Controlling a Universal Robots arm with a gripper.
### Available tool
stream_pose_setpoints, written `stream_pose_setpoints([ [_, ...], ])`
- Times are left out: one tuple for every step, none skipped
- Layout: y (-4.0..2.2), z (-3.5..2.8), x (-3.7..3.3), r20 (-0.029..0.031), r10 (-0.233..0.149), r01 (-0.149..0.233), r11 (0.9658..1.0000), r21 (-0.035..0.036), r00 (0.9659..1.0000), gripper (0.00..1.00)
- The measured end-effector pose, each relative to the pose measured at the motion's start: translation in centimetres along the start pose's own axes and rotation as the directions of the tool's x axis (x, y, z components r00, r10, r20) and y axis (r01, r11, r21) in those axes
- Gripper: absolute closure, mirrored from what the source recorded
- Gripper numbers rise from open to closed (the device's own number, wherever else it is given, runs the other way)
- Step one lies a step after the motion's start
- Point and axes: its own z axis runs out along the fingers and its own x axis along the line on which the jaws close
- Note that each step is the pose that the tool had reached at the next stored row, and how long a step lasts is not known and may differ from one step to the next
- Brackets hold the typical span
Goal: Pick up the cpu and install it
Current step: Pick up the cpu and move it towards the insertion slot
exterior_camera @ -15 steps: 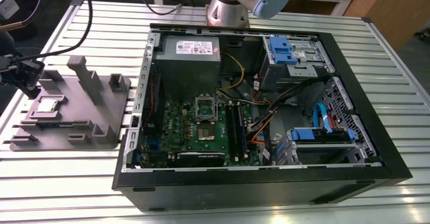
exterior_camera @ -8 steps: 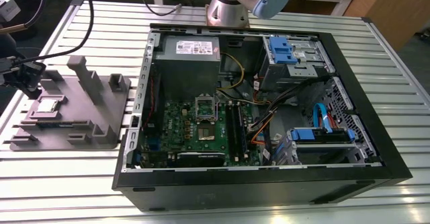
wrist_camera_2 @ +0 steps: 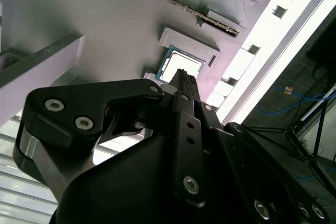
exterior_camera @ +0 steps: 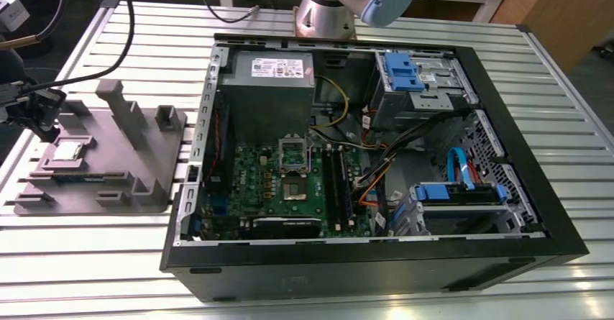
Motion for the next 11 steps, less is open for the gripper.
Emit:
stream_pose_setpoints([
  [0.0, 0.0, 0.0, 0.0, 0.0, 0.0, 1.0, 0.0, 1.0, 0.9],
  [0.0, 0.0, 0.0, 0.0, 0.0, 0.0, 1.0, 0.0, 1.0, 0.9],
  [0.0, 0.0, 0.0, 0.0, 0.0, 0.0, 1.0, 0.0, 1.0, 0.9],
  [0.0, 0.0, 0.0, 0.0, 0.0, 0.0, 1.0, 0.0, 1.0, 0.9],
  [0.0, 0.0, 0.0, 0.0, 0.0, 0.0, 1.0, 0.0, 1.0, 0.9],
  [0.0, 0.07, 0.0, 0.0002, 0.0, 0.0, 1.0, 0.0001, 1.0, 0.9],
  [0.0, 0.16, 0.0, 0.0004, 0.0, 0.0, 1.0, 0.0002, 1.0, 0.9],
  [-0.01, 0.25, 0.01, 0.0002, 0.0, 0.0, 1.0, 0.0008, 1.0, 0.9],
  [-0.01, 0.35, 0.01, 0.0, 0.0, 0.0, 1.0, 0.0012, 1.0, 0.9],
  [-0.01, 0.47, 0.02, 0.0002, 0.0, 0.0, 1.0, 0.0013, 1.0, 0.9],
  [-0.01, 0.6, 0.03, 0.0002, 0.0, 0.0, 1.0, 0.0015, 1.0, 0.9],
])
